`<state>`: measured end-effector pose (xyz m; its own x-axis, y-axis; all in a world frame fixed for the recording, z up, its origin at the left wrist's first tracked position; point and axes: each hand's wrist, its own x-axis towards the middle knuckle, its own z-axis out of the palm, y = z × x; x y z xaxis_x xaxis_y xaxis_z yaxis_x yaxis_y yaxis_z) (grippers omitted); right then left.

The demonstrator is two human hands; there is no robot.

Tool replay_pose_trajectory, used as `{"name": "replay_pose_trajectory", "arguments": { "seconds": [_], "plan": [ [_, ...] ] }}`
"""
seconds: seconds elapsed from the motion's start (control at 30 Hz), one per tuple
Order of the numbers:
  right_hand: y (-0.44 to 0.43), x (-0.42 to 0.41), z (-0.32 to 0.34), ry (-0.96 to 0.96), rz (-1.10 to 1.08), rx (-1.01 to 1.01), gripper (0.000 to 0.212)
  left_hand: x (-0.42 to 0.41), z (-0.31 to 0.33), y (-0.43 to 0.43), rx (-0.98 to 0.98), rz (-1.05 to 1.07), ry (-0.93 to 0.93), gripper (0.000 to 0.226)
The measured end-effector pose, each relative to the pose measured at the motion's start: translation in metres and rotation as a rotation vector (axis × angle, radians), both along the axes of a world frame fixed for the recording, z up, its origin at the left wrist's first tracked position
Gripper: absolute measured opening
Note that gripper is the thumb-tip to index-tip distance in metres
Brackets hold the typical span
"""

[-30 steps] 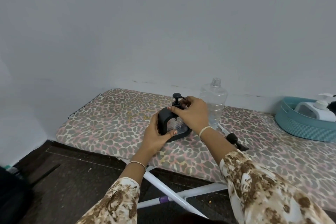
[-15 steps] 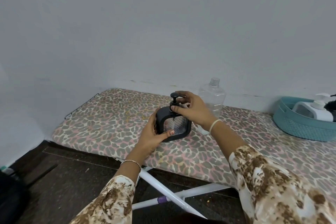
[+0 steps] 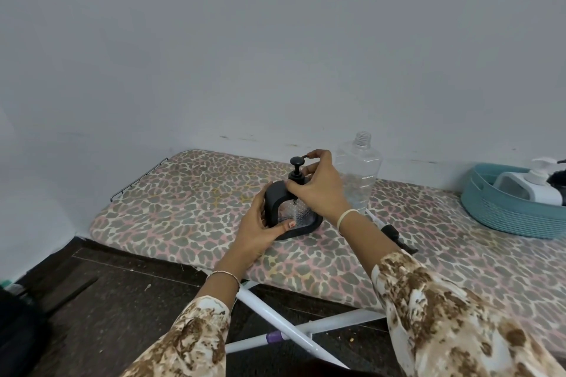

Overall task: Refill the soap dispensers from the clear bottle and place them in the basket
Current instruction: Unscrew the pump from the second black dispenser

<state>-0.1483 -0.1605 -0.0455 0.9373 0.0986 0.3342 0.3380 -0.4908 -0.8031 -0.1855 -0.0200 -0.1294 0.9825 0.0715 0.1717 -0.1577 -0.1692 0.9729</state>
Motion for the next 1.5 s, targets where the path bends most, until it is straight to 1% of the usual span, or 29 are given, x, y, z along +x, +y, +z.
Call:
{"name": "replay_pose_trajectory", "arguments": {
  "seconds": [0.07,0.13,0.2,0.27,0.3,0.37,0.43,0.47,0.53,0.6,0.67,0.77,0.83,0.9,0.93,0.97,1.03,1.1,1.2,1.23,1.33,1.43,1.5],
  "plan": [
    [0.002,0.001,-0.001,0.067,0.067,0.044,0.064,0.000,0.000,0.000,-0.001,0.002,0.006,0.088],
    [0.003,0.002,-0.002,0.070,0.100,0.054,0.067,0.001,-0.001,0.000,-0.008,0.005,0.007,0.089],
    [0.004,0.000,-0.002,0.008,0.039,0.024,0.069,0.001,-0.003,0.001,0.004,0.012,0.000,0.089],
    [0.002,-0.002,-0.002,-0.050,-0.052,0.002,0.065,0.002,-0.004,0.000,0.006,0.017,-0.011,0.087],
    [0.001,-0.002,-0.002,-0.043,-0.061,0.011,0.062,0.002,-0.004,0.000,0.007,0.019,-0.016,0.085],
    [0.001,-0.003,-0.001,0.015,-0.007,0.046,0.058,0.001,-0.003,-0.002,0.018,0.029,-0.028,0.078],
    [0.003,-0.003,-0.002,0.037,0.038,0.048,0.059,0.000,-0.003,-0.003,0.027,0.039,-0.046,0.073],
    [0.004,-0.003,-0.002,0.023,0.034,0.033,0.060,0.000,-0.003,-0.003,0.033,0.045,-0.055,0.072],
    [0.004,-0.003,-0.003,-0.034,-0.044,-0.027,0.062,-0.001,-0.003,-0.004,0.046,0.053,-0.074,0.071],
    [0.004,-0.003,-0.004,-0.045,-0.099,-0.053,0.059,-0.001,-0.003,-0.005,0.054,0.059,-0.085,0.071],
    [0.004,-0.004,-0.005,0.007,-0.036,0.003,0.052,-0.001,-0.003,-0.006,0.068,0.073,-0.089,0.070],
    [0.008,-0.004,-0.008,0.005,0.007,0.033,0.053,0.001,-0.005,-0.006,0.087,0.095,-0.104,0.070],
    [0.009,-0.003,-0.007,-0.030,-0.066,-0.012,0.056,0.000,-0.006,-0.006,0.101,0.100,-0.120,0.068],
    [0.006,-0.003,-0.006,-0.023,-0.157,-0.085,0.059,-0.001,-0.005,-0.006,0.101,0.101,-0.136,0.067],
    [0.005,-0.003,-0.005,-0.008,-0.168,-0.092,0.055,-0.002,-0.005,-0.006,0.104,0.104,-0.143,0.067],
    [0.004,-0.003,-0.005,0.006,-0.155,-0.082,0.046,-0.002,-0.006,-0.006,0.109,0.106,-0.147,0.067],
    [0.005,-0.003,-0.004,0.039,-0.094,-0.063,0.029,-0.002,-0.006,-0.006,0.114,0.114,-0.148,0.067],
    [0.008,-0.004,-0.003,0.052,-0.054,-0.041,0.029,-0.002,-0.007,-0.006,0.122,0.125,-0.150,0.064],
    [0.007,-0.002,-0.002,0.009,-0.121,-0.106,0.047,-0.003,-0.006,-0.007,0.141,0.140,-0.166,0.062],
    [0.006,-0.002,-0.002,0.001,-0.135,-0.127,0.046,-0.004,-0.005,-0.007,0.146,0.145,-0.170,0.061],
    [0.002,-0.005,0.002,-0.029,-0.105,-0.106,0.032,-0.004,-0.005,-0.007,0.163,0.158,-0.171,0.060],
    [0.000,-0.013,0.011,-0.069,-0.090,0.003,0.015,-0.005,-0.004,-0.008,0.192,0.166,-0.166,0.058],
    [-0.004,-0.017,0.018,-0.071,-0.115,0.101,0.009,-0.006,-0.002,-0.008,0.224,0.179,-0.166,0.058]
  ]
}}
